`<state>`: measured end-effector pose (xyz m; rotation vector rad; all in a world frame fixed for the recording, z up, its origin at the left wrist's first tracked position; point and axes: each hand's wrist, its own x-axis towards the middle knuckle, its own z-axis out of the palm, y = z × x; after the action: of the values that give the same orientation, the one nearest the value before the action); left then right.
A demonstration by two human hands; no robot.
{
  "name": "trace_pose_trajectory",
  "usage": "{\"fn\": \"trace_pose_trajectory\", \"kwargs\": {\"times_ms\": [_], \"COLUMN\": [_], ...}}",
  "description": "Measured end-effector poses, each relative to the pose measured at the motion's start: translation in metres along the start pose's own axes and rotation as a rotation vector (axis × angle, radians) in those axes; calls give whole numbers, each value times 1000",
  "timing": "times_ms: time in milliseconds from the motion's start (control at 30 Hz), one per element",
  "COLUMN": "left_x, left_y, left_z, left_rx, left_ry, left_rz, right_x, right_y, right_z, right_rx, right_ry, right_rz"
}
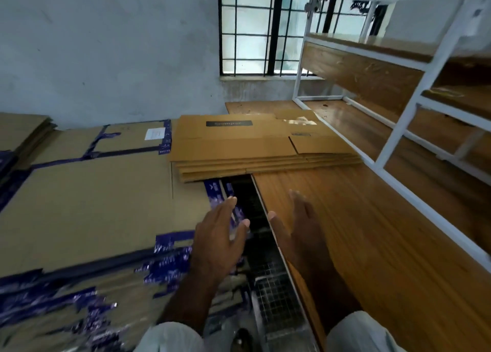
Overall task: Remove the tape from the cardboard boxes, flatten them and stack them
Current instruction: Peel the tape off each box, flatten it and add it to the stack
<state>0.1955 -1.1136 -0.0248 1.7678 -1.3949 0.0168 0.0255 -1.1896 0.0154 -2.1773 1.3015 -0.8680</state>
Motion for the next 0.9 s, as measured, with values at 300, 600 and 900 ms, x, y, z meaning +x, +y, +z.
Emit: {"fn": "trace_pose_trajectory", "kwargs": {"times_ms": [300,600,900], "left_x": [-112,-183,-304], "left_y": [75,142,234], "left_z": [-50,-78,-88], "left_rx": [-16,31,110], "left_ry": [-23,42,171], "left_rz": [17,63,72], "right_x": [-142,-218,-338], "right_y": [-11,-18,-1], "right_z": [-61,-119,-185], "right_rx": [-100,-93,-82], "right_ry": [-3,25,24], "right_rz": [-4,-74,-155]}}
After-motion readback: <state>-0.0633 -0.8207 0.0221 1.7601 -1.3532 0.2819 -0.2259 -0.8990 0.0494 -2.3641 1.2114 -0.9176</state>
